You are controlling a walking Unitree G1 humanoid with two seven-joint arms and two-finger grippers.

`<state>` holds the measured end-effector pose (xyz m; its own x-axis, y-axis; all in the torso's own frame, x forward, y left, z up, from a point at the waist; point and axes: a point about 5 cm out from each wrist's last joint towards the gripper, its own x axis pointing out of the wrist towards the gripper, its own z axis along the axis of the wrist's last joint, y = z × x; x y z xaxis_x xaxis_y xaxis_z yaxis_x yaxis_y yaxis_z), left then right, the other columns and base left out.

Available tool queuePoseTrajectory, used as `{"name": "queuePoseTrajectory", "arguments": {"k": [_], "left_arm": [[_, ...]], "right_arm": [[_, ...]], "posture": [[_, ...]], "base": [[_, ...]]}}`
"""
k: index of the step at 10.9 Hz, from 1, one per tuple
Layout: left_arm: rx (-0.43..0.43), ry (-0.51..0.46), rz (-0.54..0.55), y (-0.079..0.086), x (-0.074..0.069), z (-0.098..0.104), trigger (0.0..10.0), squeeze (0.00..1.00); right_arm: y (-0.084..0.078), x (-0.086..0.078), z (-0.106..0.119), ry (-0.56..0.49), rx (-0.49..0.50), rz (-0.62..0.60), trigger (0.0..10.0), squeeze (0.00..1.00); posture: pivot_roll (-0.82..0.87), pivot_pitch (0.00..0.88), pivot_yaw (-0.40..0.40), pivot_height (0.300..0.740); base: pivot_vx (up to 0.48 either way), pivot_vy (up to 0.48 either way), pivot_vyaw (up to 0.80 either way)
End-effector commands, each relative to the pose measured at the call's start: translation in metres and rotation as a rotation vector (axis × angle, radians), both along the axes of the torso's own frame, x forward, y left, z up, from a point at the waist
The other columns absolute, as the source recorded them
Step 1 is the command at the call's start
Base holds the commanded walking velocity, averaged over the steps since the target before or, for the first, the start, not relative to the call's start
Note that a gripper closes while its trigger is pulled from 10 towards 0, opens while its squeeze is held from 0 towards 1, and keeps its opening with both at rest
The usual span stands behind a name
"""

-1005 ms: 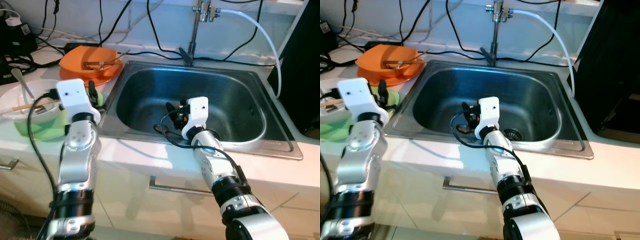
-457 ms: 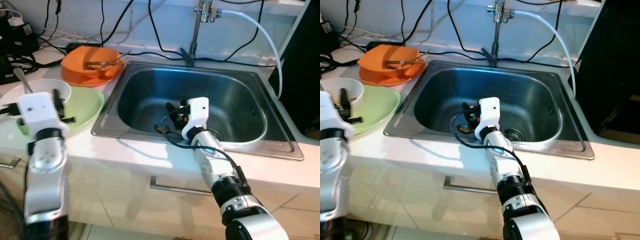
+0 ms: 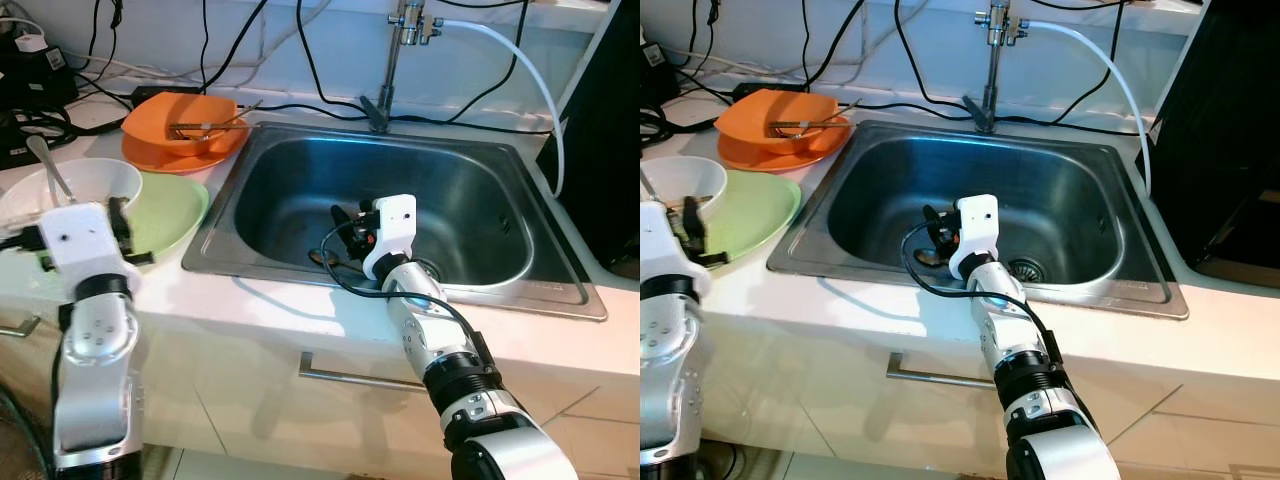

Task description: Kitchen organization

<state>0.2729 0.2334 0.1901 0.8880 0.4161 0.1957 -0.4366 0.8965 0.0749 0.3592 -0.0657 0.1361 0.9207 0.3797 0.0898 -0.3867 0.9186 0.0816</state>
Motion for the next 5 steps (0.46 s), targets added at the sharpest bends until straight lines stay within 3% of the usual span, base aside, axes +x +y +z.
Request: {"name": "queuePoseTrajectory", "arguments": {"k": [1, 5], "left_arm": [[-0.01, -0.003, 0.002, -0.0025, 0.0017, 0.0023, 10.0, 0.0], [-0.039, 0.009, -0.036, -0.0056, 0.0106, 0.0014, 10.0, 0.0]], "right_arm": [[-0.0021, -0.0003, -0.003, 0.018, 0.004, -0.007, 10.0, 0.0], [-0.0016, -0.0004, -0.0031, 0.019, 0.007, -0.01, 10.0, 0.0]], "posture": [[0.24, 0.039, -0.026, 0.74], [0.24, 0.035, -0.018, 0.74]], "base": [[0.0, 0.0, 0.0], [0.0, 0.0, 0.0]]}}
